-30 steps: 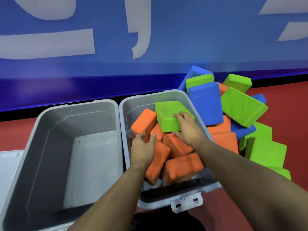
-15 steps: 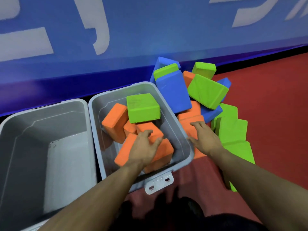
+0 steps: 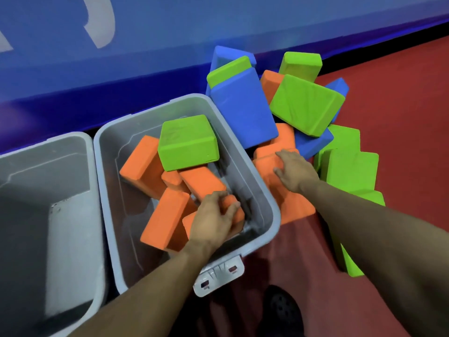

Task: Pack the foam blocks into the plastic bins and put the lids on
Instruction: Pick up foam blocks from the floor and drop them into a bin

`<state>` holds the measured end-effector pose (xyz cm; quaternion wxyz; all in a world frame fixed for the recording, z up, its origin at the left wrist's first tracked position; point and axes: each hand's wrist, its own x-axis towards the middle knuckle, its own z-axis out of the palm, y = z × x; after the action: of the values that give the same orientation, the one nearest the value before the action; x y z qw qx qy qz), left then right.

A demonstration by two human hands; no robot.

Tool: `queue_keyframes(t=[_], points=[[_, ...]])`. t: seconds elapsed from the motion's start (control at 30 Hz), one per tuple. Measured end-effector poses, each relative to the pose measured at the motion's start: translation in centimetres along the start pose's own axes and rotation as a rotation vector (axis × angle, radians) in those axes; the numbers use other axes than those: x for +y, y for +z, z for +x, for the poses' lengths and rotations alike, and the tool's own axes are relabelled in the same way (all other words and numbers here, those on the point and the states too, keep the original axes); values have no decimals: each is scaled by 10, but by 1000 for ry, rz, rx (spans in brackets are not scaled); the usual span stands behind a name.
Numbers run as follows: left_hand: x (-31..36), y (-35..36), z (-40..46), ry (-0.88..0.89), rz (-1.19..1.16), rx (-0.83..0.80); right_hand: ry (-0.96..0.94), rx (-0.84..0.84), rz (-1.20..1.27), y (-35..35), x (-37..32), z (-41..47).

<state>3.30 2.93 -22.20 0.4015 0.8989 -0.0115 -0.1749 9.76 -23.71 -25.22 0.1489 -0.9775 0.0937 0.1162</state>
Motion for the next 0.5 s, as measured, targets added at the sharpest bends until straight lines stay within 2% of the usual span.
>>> queue_keyframes(t=[0.13,0.23,0.3,0.4,0.5], points=[[-6,2,5,-6,-26,34,34,-117,-78,19,-3,22],[-6,4,6,-13,-31,38,23,-76,-239,19,-2,15],[-3,5,5,-21,-38,38,15,-117,-320,18,6,7],[5,7,2,-38,-55,35,92,-161,-324,27,21,-8],[12,11,-1,-22,-33,66,64,-62,-223,23,21,-1]])
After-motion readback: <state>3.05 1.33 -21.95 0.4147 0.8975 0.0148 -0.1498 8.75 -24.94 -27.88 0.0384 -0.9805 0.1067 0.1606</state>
